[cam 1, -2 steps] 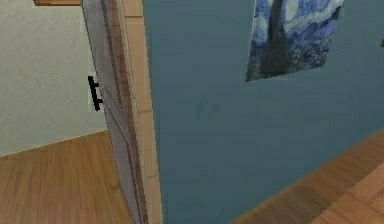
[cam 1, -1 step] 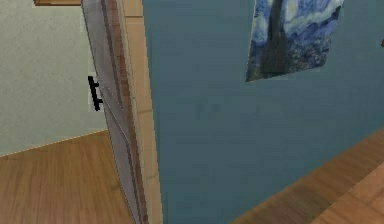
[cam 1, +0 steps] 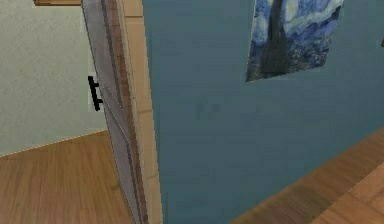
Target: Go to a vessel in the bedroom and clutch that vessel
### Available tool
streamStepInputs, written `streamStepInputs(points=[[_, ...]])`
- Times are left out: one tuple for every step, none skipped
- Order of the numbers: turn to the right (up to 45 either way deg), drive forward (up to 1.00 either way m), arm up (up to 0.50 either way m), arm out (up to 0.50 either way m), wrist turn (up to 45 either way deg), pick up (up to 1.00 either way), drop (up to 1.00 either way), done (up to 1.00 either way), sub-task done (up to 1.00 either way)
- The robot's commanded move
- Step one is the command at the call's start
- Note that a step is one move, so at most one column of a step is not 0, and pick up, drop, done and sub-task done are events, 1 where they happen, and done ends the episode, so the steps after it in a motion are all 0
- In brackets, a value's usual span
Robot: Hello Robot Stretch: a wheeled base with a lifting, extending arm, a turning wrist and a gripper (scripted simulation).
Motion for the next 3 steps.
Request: streamStepInputs(points=[[0.0, 0.0, 0.0, 0.0, 27.0, 0.0, 0.0, 0.0, 0.0], [0.0, 0.0, -0.28, 0.0, 0.0, 0.0, 0.0, 0.0, 0.0], [0.0, 0.0, 0.0, 0.0, 0.0, 1.0, 0.0, 0.0, 0.0]])
